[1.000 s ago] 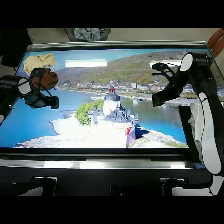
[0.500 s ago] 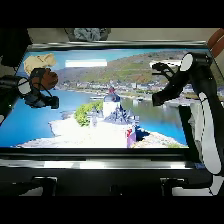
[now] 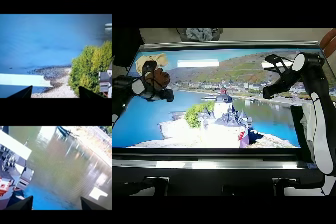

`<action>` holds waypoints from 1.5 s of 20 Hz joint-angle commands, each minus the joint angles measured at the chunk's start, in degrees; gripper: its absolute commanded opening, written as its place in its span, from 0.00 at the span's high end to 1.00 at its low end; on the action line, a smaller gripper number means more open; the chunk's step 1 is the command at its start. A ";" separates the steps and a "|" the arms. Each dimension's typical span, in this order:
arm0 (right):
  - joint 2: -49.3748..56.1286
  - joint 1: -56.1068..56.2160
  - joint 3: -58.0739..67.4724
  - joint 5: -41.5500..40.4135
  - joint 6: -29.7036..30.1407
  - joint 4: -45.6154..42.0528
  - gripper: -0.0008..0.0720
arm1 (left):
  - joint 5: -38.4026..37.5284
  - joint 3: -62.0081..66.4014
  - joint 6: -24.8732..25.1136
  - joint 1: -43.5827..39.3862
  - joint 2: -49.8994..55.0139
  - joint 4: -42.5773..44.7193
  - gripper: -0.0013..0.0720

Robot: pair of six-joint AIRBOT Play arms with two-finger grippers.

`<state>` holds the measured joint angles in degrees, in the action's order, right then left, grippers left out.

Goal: Fold the shirts.

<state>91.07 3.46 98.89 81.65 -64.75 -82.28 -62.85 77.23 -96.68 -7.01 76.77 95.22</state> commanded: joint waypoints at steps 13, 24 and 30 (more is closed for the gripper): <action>0.02 0.07 0.02 -9.66 0.00 2.23 0.03 | 9.29 38.71 -15.67 29.35 40.68 -34.71 0.00; 0.02 0.07 0.02 -9.62 -0.02 2.34 0.03 | 14.80 37.77 -12.57 26.69 44.68 -31.76 0.00; 0.00 0.07 0.02 -9.35 -0.02 2.40 0.03 | 18.93 37.77 -12.57 25.86 45.59 -31.65 0.94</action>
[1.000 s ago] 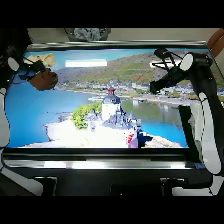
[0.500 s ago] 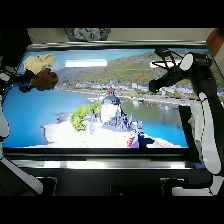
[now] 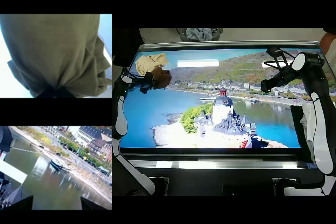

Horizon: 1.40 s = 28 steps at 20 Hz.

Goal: Fold the shirts.

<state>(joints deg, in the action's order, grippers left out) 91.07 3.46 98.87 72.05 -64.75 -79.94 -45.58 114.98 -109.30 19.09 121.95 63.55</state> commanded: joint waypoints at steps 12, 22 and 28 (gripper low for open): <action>-3.87 -0.11 1.66 -0.22 2.62 -0.48 0.02 | -1.86 0.00 28.17 -6.47 -29.53 -0.48 0.95; -28.46 -0.11 4.92 -2.25 2.60 -3.78 0.06 | -9.01 -1.14 24.81 -25.24 -62.16 0.11 0.95; -36.68 -0.11 4.92 1.97 2.56 -6.27 0.06 | -8.90 -14.75 25.11 -36.89 -60.46 0.09 0.95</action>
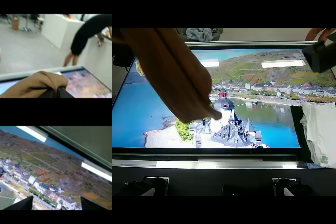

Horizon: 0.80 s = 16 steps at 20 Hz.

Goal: Fold the shirts.

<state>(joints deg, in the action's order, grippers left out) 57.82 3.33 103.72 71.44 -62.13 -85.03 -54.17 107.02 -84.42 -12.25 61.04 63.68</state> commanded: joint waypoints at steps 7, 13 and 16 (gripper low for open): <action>-0.46 0.02 0.07 11.50 -0.02 -1.18 0.06 | -0.28 -27.82 6.32 -22.53 21.59 -4.83 0.95; 6.51 0.02 0.07 14.51 0.02 -1.20 0.06 | -1.88 -23.15 4.09 -33.64 34.91 -6.14 0.01; 11.43 0.02 0.07 15.61 2.01 -1.42 0.05 | -12.61 -13.75 -0.22 -26.88 30.01 10.43 0.01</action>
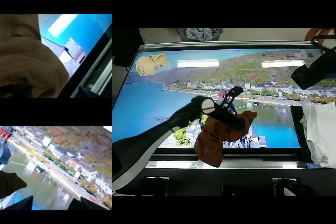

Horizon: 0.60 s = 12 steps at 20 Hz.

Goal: Fold the shirts.

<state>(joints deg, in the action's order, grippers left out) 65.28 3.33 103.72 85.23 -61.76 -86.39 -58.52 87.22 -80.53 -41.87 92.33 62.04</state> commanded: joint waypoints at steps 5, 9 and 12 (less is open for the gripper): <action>12.85 0.02 -6.29 7.43 5.55 4.44 0.04 | -22.77 1.38 -8.68 24.63 -15.21 21.64 0.01; 16.20 0.09 -19.06 6.10 11.56 21.27 0.01 | -16.44 -31.04 -9.51 29.81 -26.69 9.20 0.01; 16.33 0.09 -25.70 4.46 14.25 25.75 0.00 | -5.64 -49.07 -9.51 25.66 -30.67 0.04 0.01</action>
<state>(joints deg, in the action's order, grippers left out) 80.51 3.46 84.38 90.72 -51.13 -68.20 -72.20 54.54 -89.38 -15.49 66.46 70.70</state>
